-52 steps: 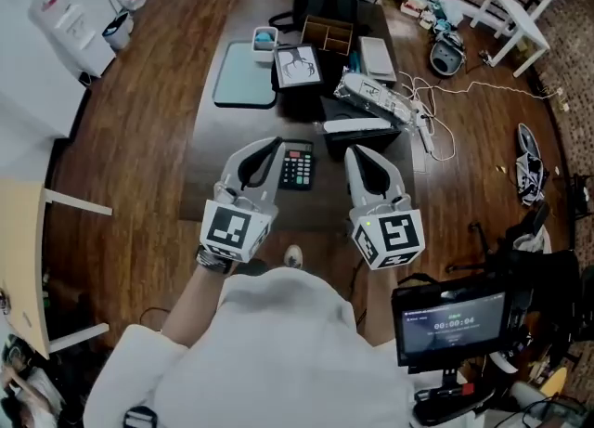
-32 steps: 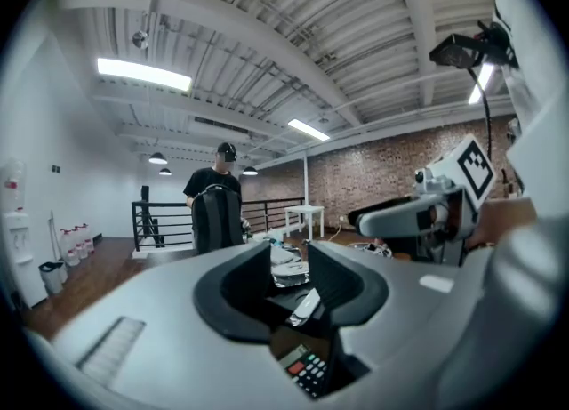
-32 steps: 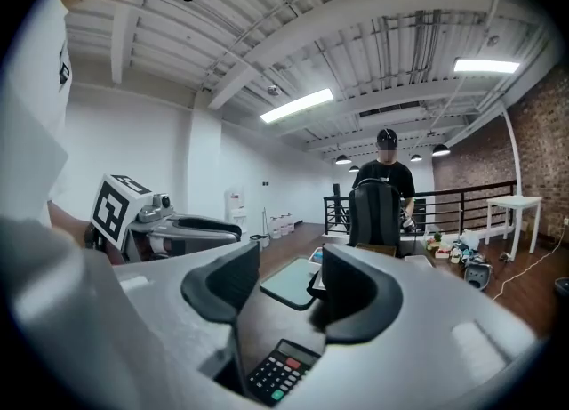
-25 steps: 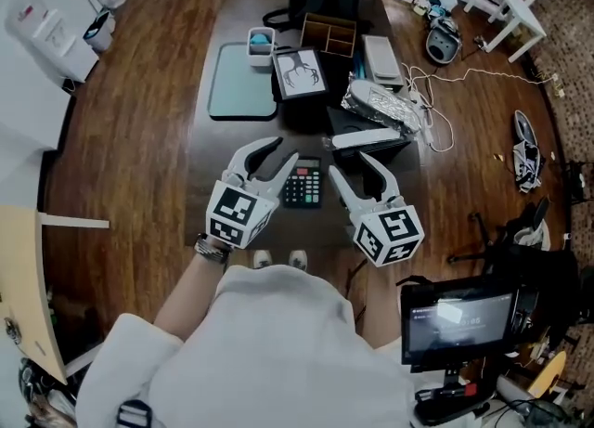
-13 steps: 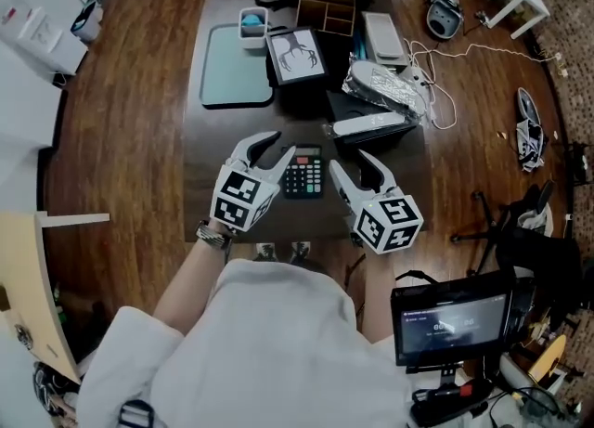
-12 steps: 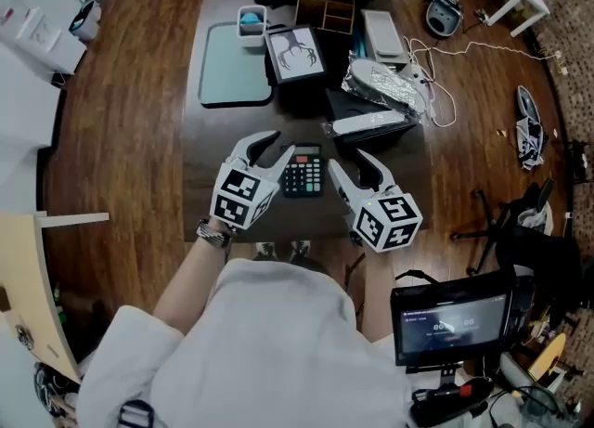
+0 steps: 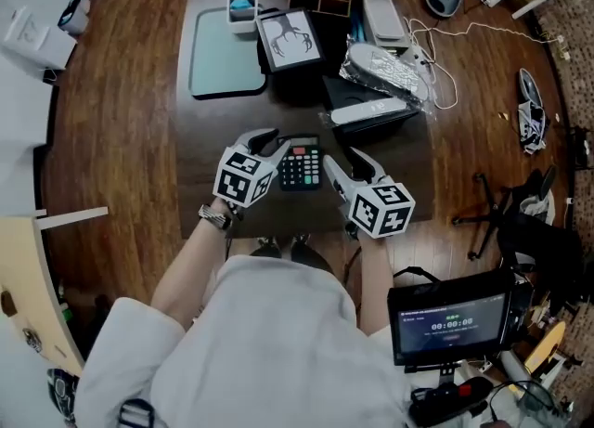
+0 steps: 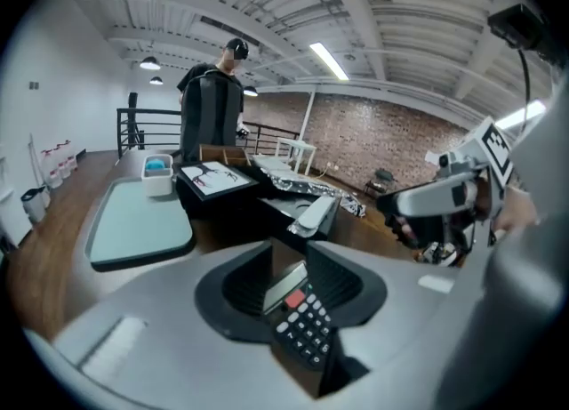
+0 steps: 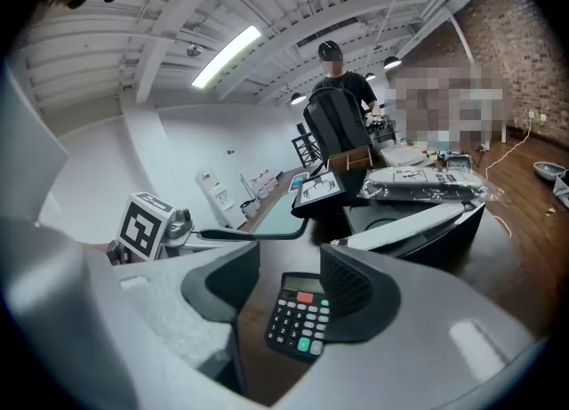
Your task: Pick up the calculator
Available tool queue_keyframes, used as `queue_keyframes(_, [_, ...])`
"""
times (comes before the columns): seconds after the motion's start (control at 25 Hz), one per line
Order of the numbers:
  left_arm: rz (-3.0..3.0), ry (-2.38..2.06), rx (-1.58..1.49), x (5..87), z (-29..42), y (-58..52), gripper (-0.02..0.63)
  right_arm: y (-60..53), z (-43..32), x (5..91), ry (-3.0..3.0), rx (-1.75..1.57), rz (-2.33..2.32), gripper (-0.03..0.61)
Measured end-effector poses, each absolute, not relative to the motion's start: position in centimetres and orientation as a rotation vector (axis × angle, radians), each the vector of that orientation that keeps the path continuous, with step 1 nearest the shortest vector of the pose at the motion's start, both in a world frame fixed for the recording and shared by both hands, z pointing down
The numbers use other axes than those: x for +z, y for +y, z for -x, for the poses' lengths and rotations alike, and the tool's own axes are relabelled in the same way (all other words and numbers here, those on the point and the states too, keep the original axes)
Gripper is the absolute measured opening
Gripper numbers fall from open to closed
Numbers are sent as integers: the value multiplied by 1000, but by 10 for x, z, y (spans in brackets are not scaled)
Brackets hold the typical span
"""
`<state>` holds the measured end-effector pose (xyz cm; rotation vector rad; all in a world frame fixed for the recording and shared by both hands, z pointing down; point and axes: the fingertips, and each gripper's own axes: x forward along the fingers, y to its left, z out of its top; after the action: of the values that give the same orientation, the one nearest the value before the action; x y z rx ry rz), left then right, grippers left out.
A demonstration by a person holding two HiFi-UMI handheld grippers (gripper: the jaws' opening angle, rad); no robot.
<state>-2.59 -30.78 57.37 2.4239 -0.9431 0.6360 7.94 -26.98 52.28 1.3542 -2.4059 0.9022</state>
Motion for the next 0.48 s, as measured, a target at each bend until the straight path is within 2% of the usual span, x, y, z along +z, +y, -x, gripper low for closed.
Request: queue_keyframes(0.48, [-2329,-876,718,624,30,-321,132,-264,-77,581,-2320,1152,-1288,212])
